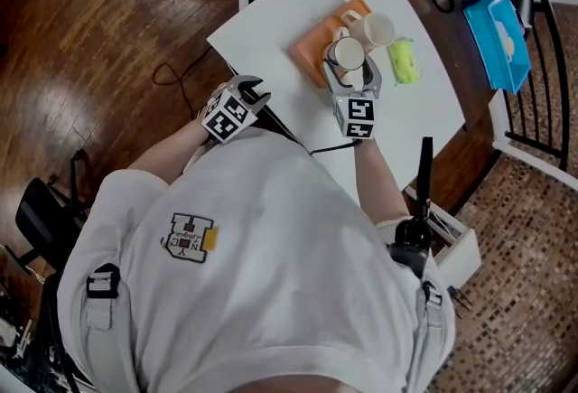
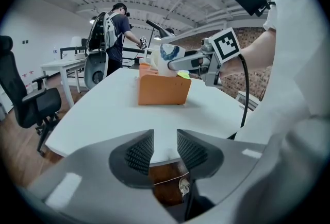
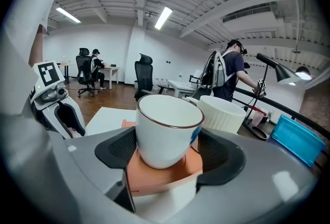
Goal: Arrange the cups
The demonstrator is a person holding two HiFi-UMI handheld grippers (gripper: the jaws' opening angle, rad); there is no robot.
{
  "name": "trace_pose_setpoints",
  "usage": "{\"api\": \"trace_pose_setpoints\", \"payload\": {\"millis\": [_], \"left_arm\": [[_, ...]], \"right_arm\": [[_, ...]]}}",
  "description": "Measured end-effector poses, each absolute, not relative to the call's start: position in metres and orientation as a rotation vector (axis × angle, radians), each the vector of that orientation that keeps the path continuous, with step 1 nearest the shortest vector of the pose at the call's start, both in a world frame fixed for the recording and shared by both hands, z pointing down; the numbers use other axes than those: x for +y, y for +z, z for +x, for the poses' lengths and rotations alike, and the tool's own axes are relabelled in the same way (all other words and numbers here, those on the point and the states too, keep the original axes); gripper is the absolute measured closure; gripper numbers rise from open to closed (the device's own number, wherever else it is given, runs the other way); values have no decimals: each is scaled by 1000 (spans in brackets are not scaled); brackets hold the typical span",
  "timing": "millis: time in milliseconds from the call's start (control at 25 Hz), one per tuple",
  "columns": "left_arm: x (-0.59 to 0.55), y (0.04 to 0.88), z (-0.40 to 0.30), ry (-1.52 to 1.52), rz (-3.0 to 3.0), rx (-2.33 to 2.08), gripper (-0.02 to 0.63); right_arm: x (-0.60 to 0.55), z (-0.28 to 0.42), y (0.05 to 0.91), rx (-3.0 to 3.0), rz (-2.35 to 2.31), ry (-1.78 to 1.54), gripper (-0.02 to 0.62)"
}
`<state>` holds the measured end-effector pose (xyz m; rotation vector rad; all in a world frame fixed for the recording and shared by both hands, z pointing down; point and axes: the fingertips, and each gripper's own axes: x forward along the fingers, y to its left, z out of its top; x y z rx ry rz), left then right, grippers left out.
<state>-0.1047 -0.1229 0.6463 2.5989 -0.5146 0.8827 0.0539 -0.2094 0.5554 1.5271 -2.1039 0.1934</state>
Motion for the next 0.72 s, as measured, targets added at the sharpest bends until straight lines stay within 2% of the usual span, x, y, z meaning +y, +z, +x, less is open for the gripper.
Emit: {"api": "trace_pose_setpoints", "payload": {"millis": [720], "left_arm": [[-110,651,-103,959,2669,-424,469]], "right_arm": [[-197,47,545,-2081,1580,82,229]]}}
